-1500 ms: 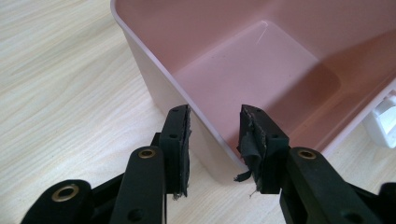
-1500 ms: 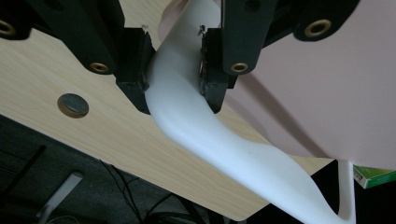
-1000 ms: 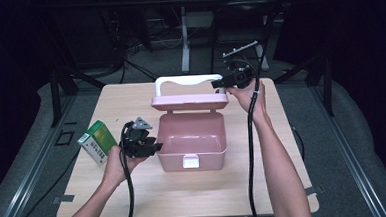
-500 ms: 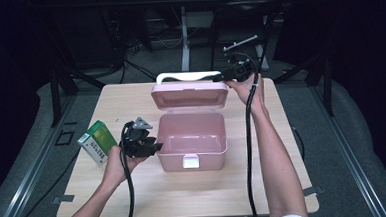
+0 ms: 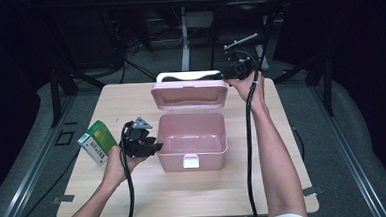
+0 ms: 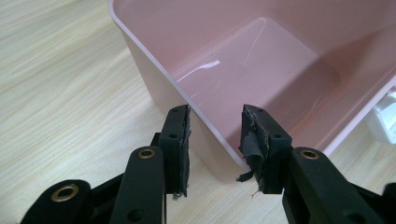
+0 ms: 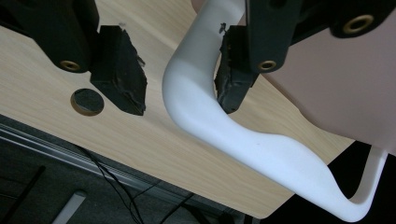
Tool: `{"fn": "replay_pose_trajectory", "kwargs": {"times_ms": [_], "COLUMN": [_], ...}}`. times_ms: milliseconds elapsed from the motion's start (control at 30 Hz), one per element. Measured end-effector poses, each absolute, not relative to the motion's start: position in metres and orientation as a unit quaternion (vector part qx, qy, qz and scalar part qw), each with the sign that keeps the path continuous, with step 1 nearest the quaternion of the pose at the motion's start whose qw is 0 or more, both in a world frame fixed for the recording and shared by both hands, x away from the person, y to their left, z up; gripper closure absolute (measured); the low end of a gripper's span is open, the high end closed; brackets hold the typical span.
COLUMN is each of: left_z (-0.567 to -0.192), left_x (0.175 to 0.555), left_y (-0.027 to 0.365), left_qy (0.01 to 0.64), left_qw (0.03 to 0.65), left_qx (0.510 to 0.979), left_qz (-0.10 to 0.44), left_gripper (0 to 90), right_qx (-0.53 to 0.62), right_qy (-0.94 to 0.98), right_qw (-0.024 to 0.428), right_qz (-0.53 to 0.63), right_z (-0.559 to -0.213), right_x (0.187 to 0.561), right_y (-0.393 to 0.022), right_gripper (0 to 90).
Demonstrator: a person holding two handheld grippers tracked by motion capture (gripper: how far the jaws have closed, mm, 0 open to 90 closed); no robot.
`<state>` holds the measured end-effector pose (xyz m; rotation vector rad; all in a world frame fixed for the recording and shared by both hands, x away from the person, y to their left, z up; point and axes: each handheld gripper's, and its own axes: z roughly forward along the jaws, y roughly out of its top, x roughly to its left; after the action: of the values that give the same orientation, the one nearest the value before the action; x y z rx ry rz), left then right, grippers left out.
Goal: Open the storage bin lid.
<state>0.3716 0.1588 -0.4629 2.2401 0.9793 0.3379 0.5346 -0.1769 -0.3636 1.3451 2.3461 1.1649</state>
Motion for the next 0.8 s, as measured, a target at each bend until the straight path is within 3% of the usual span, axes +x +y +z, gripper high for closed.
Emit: {"fn": "replay_pose_trajectory", "kwargs": {"times_ms": [433, 800], "left_z": [-0.466, -0.465], "left_x": [0.374, 0.374], "left_y": [0.157, 0.157], "left_qy": [0.378, 0.378], "left_qw": [0.328, 0.326], "left_qx": [0.856, 0.857], "left_qz": [0.128, 0.128], "left_gripper": [61.3, 61.5], "right_qx": [0.445, 0.418], "right_qy": [0.775, 0.783], "right_qw": [0.117, 0.126], "right_qz": [0.434, 0.442], "right_z": [-0.325, -0.304], "right_x": [0.517, 0.473], "right_y": [-0.185, -0.209], "right_gripper": [35.0, 29.4]}}
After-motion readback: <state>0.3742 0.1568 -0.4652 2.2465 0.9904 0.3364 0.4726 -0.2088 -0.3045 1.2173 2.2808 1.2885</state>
